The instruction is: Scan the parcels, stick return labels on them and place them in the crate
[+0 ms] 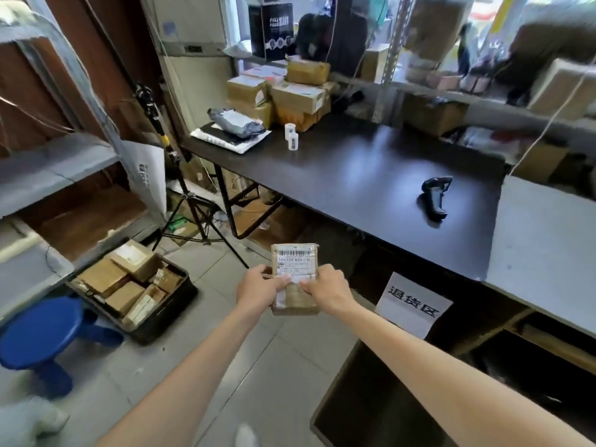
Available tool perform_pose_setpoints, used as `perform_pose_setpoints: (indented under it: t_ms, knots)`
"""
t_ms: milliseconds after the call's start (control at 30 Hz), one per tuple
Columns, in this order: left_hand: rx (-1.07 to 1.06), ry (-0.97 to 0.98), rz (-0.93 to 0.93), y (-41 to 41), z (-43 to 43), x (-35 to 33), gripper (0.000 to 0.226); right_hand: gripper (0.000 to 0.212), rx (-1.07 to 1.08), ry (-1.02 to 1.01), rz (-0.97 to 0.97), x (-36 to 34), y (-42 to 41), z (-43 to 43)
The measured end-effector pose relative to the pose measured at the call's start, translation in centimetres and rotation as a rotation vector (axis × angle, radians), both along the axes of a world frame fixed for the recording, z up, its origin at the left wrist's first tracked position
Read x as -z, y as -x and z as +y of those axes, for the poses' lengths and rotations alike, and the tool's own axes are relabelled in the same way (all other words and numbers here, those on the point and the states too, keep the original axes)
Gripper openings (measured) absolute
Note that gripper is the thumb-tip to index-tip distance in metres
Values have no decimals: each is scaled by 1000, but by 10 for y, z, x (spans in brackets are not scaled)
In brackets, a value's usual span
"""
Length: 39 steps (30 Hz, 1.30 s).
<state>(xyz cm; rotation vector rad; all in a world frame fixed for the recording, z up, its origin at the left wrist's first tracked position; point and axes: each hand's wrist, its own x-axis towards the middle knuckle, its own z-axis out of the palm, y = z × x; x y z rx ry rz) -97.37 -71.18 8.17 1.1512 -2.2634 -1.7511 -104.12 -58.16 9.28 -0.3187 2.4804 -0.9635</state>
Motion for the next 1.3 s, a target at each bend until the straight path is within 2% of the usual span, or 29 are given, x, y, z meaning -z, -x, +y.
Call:
perform_pose_setpoints:
  t_ms: [200,267,333,633,800,933,1167,1300]
  knots:
    - [193,-2,7,115,-83,-16,13,39,155,1,-26,-19,94,-73]
    - [253,-6,14,151,-98,-18,20,38,217,-12,-20,-22,124,-85]
    - [303,37,10,187,-108,-15,28,39,261,-23,-18,-20,153,-94]
    - [434,140,-37,353,-118,6,31,38,389,-15,-40,12,304,-106]
    - [462,68,-79,438,-112,10,24,39,439,-50,-70,19,384,-97]
    - [483,-116,-102,491,-113,15,38,41,467,-92,-86,21,433,-93]
    - [629,-325,-247,549,-133,29,45,37,536,-94,-130,34,480,-100]
    - [728,-434,-252,568,-143,39,45,37,581,-92,-132,34,486,-105]
